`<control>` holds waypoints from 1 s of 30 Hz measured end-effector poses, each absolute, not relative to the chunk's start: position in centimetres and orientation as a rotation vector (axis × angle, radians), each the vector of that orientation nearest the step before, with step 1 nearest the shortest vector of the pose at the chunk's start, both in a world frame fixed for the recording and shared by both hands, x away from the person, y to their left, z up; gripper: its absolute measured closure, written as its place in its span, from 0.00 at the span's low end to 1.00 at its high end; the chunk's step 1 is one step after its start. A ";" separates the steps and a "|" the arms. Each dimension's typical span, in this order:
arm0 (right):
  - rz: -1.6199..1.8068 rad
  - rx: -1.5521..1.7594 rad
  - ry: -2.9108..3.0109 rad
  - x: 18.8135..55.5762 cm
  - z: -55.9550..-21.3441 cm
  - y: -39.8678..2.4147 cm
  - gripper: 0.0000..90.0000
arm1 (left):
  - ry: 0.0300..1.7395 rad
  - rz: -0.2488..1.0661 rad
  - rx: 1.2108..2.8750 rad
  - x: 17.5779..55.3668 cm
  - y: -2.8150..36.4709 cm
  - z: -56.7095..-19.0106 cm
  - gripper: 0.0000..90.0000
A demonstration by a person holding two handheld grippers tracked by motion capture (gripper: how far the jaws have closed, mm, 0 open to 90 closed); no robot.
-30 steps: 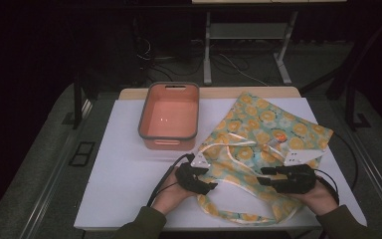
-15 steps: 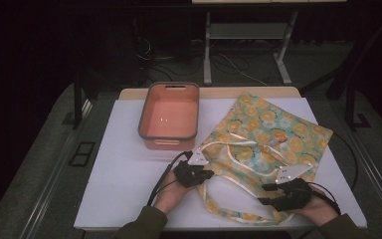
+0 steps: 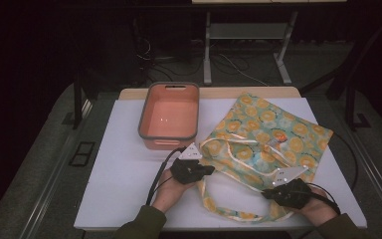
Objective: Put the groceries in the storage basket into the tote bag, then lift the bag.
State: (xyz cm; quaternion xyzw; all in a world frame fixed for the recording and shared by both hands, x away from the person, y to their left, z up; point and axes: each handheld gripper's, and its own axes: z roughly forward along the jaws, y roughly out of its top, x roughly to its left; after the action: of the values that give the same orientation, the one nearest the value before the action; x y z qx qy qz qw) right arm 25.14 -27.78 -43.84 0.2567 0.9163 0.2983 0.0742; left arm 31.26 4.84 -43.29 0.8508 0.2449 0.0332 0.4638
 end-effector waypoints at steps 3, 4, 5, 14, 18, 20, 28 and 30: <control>0.906 0.767 2.727 25.1 -43.6 -27.9 0.99 | 0.604 0.078 2.073 31.2 5.0 -43.0 1.00; 0.917 0.769 2.716 25.1 -43.4 -28.0 0.99 | 0.606 0.076 2.065 31.1 5.1 -42.9 1.00; 0.928 0.769 2.708 25.1 -43.3 -28.1 0.99 | 0.603 0.077 2.060 31.1 5.2 -42.8 1.00; 1.069 0.776 2.625 25.5 -41.6 -28.9 0.99 | 0.575 0.105 1.992 30.6 5.8 -40.7 1.00; 1.150 0.778 2.566 25.6 -40.5 -29.4 0.99 | 0.555 0.118 1.917 30.1 6.5 -38.8 1.00; 1.198 0.768 2.536 25.6 -39.8 -29.6 0.99 | 0.536 0.131 1.885 29.9 6.7 -37.8 1.00; 1.267 0.764 2.419 26.6 -37.4 -30.3 0.99 | 0.512 0.166 1.821 30.5 6.5 -35.6 1.00; 1.292 0.756 2.377 26.8 -36.2 -30.4 0.99 | 0.496 0.185 1.788 30.6 6.6 -34.5 1.00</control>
State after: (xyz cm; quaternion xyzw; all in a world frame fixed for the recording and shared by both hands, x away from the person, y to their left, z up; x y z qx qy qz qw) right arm 26.82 -30.45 -36.24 0.2655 0.8346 0.4535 0.1654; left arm 30.58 6.59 -34.47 0.7700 0.2134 0.0796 0.5960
